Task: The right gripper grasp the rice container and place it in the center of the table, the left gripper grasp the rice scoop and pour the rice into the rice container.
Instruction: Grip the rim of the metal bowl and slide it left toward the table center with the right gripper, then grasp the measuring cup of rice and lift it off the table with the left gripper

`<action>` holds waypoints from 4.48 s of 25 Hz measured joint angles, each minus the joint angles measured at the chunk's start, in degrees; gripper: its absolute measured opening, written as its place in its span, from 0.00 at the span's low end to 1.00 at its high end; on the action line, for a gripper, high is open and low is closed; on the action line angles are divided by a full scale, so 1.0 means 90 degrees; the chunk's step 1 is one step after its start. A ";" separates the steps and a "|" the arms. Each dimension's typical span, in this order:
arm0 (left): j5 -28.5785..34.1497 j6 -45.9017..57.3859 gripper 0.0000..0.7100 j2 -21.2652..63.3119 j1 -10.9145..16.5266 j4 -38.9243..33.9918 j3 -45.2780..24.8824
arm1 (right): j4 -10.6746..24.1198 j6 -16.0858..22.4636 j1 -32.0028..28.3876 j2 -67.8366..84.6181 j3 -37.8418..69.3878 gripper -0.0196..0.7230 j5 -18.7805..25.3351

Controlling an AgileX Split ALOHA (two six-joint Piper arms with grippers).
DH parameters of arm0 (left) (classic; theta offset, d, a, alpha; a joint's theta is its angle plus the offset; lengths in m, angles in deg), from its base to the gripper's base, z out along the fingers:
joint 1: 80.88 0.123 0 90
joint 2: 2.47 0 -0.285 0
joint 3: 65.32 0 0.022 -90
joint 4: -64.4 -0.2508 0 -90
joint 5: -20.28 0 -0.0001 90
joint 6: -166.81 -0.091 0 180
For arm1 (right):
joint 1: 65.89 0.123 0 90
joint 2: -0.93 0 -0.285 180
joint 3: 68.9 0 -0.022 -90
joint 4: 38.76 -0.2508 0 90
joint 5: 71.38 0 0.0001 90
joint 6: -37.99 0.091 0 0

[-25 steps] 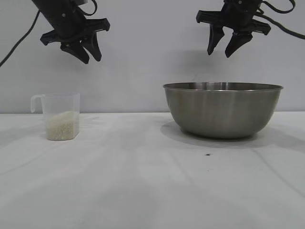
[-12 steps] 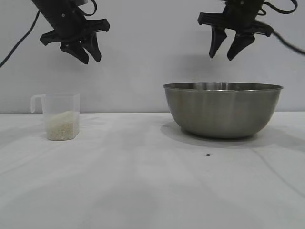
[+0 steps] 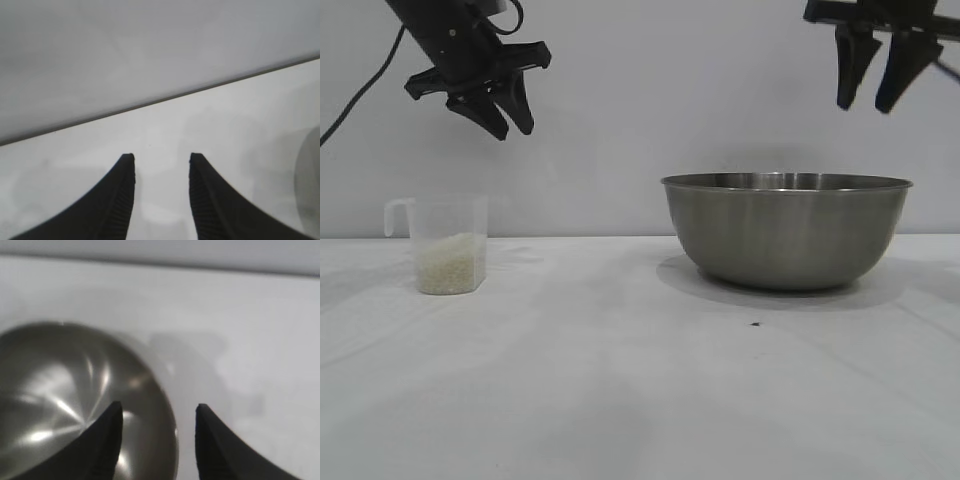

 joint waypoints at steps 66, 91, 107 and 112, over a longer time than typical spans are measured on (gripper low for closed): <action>-0.2529 -0.9389 0.31 0.3533 -0.0837 0.7874 -0.5109 | 0.1048 0.1821 0.2369 1.3839 0.8292 0.55 0.0703; -0.2640 -0.9560 0.31 0.3569 -0.0837 0.8325 -0.5251 | 0.1009 0.1221 0.2369 1.3839 0.8610 0.55 -0.0023; -0.2573 -0.7350 0.31 0.3622 -0.0816 0.6292 -0.5494 | 0.1009 0.1211 0.2369 1.3839 0.8610 0.55 -0.0036; -0.3263 -0.0700 0.31 0.3886 -0.0816 0.0293 -0.5691 | 0.1009 0.1211 0.2369 1.3839 0.8610 0.55 -0.0036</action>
